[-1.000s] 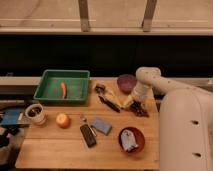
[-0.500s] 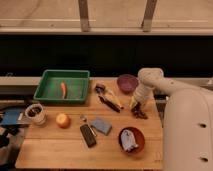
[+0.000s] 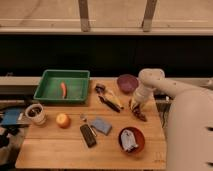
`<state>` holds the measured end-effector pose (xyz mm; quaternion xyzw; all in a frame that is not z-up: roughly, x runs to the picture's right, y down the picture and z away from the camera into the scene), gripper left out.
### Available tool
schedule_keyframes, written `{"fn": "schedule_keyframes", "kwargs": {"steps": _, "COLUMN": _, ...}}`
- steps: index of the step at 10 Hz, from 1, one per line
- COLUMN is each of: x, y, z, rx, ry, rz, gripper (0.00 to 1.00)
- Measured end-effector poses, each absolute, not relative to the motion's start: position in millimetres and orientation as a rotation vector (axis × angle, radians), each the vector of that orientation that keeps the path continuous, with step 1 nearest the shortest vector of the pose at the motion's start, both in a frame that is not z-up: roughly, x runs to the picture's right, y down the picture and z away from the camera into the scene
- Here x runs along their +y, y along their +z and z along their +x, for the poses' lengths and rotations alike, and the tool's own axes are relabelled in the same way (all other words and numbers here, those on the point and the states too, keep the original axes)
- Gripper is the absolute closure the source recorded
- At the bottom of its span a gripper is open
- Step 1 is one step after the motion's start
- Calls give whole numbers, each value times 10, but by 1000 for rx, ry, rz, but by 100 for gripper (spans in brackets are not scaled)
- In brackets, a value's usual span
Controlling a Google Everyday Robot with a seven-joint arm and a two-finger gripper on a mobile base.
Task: Place grapes in tray
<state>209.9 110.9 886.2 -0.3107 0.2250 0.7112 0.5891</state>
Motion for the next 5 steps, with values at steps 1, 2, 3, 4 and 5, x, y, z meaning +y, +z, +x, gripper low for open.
{"fn": "schedule_keyframes", "kwargs": {"steps": 1, "x": 1021, "y": 8793, "z": 2096, "rx": 518, "ry": 1663, "rz": -712, "gripper": 100}}
{"fn": "schedule_keyframes", "kwargs": {"steps": 2, "x": 861, "y": 8670, "z": 2068, "rx": 502, "ry": 1669, "rz": -694, "gripper": 100}}
{"fn": "schedule_keyframes", "kwargs": {"steps": 3, "x": 698, "y": 8548, "z": 2021, "rx": 477, "ry": 1673, "rz": -676, "gripper": 100}}
{"fn": "schedule_keyframes", "kwargs": {"steps": 4, "x": 583, "y": 8461, "z": 2002, "rx": 456, "ry": 1679, "rz": -661, "gripper": 100}}
{"fn": "schedule_keyframes", "kwargs": {"steps": 5, "x": 378, "y": 8317, "z": 1966, "rx": 401, "ry": 1701, "rz": -631, "gripper": 100}}
